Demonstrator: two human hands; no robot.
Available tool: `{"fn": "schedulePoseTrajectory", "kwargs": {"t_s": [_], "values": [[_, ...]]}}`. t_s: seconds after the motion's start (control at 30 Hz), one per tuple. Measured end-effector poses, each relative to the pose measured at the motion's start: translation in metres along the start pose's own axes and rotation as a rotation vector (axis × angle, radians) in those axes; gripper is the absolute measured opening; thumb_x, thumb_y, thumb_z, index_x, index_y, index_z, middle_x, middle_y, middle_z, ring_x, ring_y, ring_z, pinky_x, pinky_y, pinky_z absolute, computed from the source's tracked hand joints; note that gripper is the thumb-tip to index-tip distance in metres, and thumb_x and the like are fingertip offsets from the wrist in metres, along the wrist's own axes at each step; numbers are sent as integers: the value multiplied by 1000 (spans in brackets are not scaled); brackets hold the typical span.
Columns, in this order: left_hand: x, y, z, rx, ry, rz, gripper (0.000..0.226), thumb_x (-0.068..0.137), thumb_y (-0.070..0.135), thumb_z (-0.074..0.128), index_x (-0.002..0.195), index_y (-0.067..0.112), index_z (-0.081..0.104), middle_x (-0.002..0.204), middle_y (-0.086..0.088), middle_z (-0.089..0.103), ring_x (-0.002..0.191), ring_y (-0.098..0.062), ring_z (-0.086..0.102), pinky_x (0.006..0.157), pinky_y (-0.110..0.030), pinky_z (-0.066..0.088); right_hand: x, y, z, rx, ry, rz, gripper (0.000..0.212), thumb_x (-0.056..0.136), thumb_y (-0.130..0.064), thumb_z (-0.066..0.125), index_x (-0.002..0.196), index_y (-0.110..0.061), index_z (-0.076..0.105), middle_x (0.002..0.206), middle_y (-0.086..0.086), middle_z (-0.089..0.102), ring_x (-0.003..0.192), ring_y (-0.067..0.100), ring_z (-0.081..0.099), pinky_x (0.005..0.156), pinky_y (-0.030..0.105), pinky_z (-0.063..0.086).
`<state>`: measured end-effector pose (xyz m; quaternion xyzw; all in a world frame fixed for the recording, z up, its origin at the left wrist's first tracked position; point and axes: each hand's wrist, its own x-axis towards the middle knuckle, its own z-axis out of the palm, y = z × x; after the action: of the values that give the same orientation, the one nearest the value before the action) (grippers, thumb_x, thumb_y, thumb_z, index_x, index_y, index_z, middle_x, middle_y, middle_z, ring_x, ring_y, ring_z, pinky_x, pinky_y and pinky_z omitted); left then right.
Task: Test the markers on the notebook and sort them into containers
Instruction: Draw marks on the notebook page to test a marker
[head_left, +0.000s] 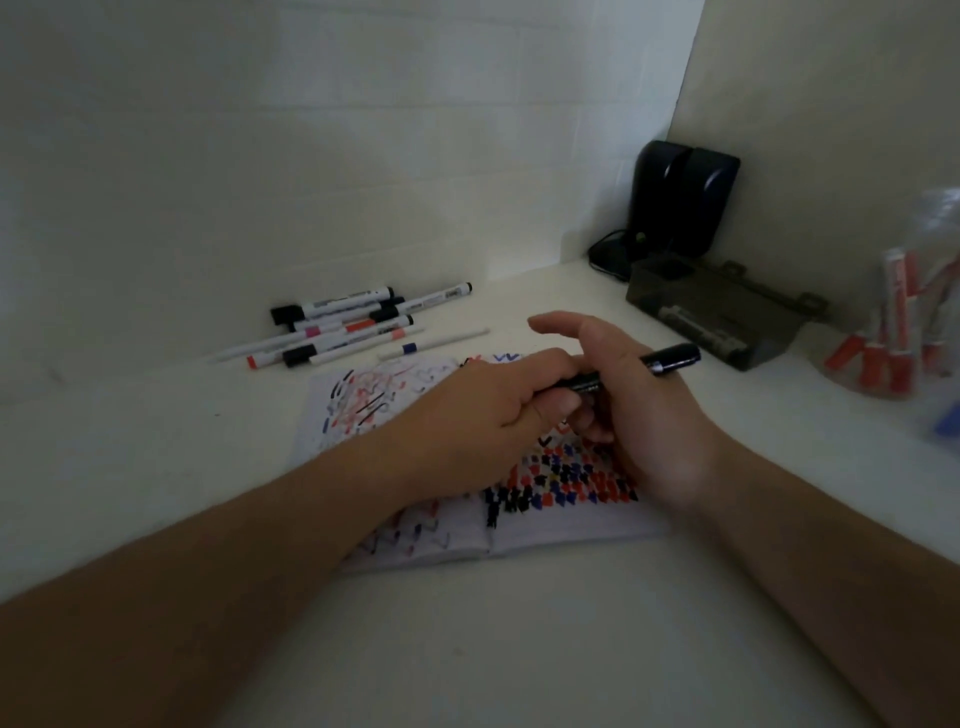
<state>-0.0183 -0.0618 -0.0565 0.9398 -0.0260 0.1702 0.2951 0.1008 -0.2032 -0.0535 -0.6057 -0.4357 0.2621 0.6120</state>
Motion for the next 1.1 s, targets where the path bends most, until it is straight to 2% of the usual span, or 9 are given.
{"fn": "schedulePoseTrajectory", "kwargs": {"t_s": [0.17,0.27,0.37,0.43,0.53,0.63,0.77,0.9,1.1], "values": [[1,1,-1,-70,-24,-37,25,110,30,44,130,33,59,94,34,67,90,17,60,78,-1,38,1,2,-2,-77,8,31,43,109,-51,30,126,-36,67,67,2,50,62,14,46,55,30,38],[4,-2,-5,-131,-13,-58,28,108,34,48,134,35,59,100,21,74,96,10,65,88,-14,48,-1,4,-1,-47,-27,1,49,107,-55,28,127,-34,67,67,6,53,63,18,49,54,31,39],[2,-6,-8,-127,-29,-82,33,101,55,46,132,43,46,81,16,69,71,4,61,69,-19,48,3,0,-6,119,-20,42,50,103,-59,33,125,-31,67,67,7,53,59,17,48,53,28,37],[1,-13,-15,-199,-23,-189,32,98,61,43,122,40,41,70,17,59,62,1,51,67,-24,43,6,-8,-19,250,32,86,37,104,-47,42,109,-22,69,64,7,48,58,19,41,52,29,30],[1,-28,-31,-215,-148,-301,23,95,42,67,110,37,51,70,12,49,65,-9,45,71,-34,43,5,-18,-41,338,32,47,19,96,-33,55,88,-17,61,62,7,45,56,20,35,47,26,27],[2,-27,-40,-68,-399,-277,34,81,37,84,104,40,58,78,6,49,68,-9,45,67,-32,43,-4,-22,-42,336,-141,38,33,80,-36,82,82,-10,62,62,13,50,54,20,42,47,23,35],[7,-25,-35,22,-432,-258,46,74,51,87,108,45,57,92,0,61,77,-12,56,71,-36,50,-19,-19,-9,114,-340,69,27,67,-22,91,71,-11,67,58,15,53,47,19,46,44,21,38],[10,-26,-32,82,-420,-211,51,73,52,87,113,46,56,99,12,64,88,-6,60,75,-31,52,-24,-10,13,-193,-249,48,14,70,-9,74,66,-14,61,57,5,57,47,15,49,46,25,39],[15,-28,-32,102,-471,-199,53,71,54,87,114,47,56,84,13,56,78,-3,55,69,-29,47,-27,-4,19,-319,-186,81,19,76,-4,76,68,2,61,61,20,62,50,19,58,48,34,46]]}}
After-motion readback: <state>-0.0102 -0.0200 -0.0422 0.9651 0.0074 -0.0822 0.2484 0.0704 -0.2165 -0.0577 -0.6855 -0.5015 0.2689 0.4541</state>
